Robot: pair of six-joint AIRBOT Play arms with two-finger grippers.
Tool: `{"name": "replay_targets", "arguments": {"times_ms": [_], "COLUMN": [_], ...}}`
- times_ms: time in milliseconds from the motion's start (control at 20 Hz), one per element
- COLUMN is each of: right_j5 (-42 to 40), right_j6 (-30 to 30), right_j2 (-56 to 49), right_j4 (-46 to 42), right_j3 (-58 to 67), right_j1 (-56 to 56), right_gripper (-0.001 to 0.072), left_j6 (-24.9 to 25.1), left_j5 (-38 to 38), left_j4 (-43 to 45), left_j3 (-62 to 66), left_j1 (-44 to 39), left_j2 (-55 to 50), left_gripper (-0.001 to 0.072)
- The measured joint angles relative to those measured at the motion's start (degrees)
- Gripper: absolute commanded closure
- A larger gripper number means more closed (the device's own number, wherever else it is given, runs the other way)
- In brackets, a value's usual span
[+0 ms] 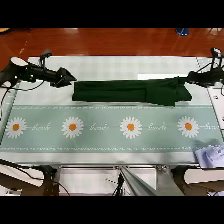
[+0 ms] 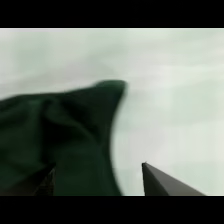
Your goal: Fold the shirts.
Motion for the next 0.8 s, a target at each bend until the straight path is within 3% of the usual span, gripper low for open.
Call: {"name": "replay_targets", "arguments": {"times_ms": [200,800], "right_j5": [4.81,11.26], "right_j6": [1.38,-5.2], "right_j2": [-1.33,-12.11], "right_j4": [-2.1,26.47], "right_j3": [1.77,2.4], "right_j1": [-3.15,-10.23], "right_gripper": [0.0105,0.0105], "left_j6": [0.04,1.6], "left_j5": [-2.56,-4.66], "left_j4": [0.02,-0.13], "left_j3": [1.2,1.62], "left_j1": [0.04,-0.07], "left_j2": [1.68,4.26], "left_gripper": [0.0225,0.0259]}}
